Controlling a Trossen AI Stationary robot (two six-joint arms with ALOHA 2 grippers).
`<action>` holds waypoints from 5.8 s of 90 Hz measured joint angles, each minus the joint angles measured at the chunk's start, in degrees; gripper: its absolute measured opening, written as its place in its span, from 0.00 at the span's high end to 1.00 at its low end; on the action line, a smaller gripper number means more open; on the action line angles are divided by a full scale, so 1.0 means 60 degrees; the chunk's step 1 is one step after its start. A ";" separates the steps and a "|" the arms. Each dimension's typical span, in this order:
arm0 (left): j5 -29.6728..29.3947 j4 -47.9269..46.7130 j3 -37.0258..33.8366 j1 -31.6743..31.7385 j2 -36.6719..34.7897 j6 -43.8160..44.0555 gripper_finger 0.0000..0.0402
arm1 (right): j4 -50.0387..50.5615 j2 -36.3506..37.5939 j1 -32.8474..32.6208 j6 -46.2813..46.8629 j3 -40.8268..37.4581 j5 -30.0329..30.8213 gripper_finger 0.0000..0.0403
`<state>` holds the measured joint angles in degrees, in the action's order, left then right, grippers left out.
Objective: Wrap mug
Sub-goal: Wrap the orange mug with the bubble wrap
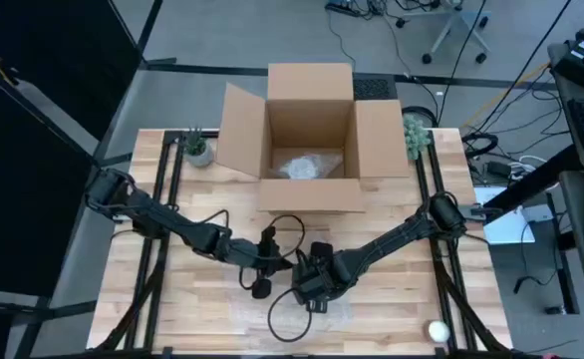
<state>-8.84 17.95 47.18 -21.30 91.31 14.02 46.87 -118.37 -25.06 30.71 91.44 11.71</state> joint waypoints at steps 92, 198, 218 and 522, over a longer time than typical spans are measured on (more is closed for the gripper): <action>0.0929 0.2494 0.0782 0.0697 0.2577 0.0072 1.00 | 0.0618 0.0932 -0.0159 0.0731 0.0000 -0.0194 0.60; 0.0919 0.2517 0.0758 0.0659 0.2590 0.0103 1.00 | 0.1341 0.0153 0.0279 0.0431 0.0080 0.0598 0.60; 0.0922 0.2514 0.0758 0.0656 0.2590 0.0102 1.00 | 0.1369 0.0669 0.0310 0.0432 -0.0004 0.0422 0.60; 0.0904 0.2501 0.0754 0.0656 0.2588 0.0109 1.00 | 0.2072 0.0489 0.0580 0.0268 0.0020 0.1050 0.60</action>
<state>-3.42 32.96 51.70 -17.37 106.84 14.68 59.30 -115.43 -21.58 32.32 91.56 18.01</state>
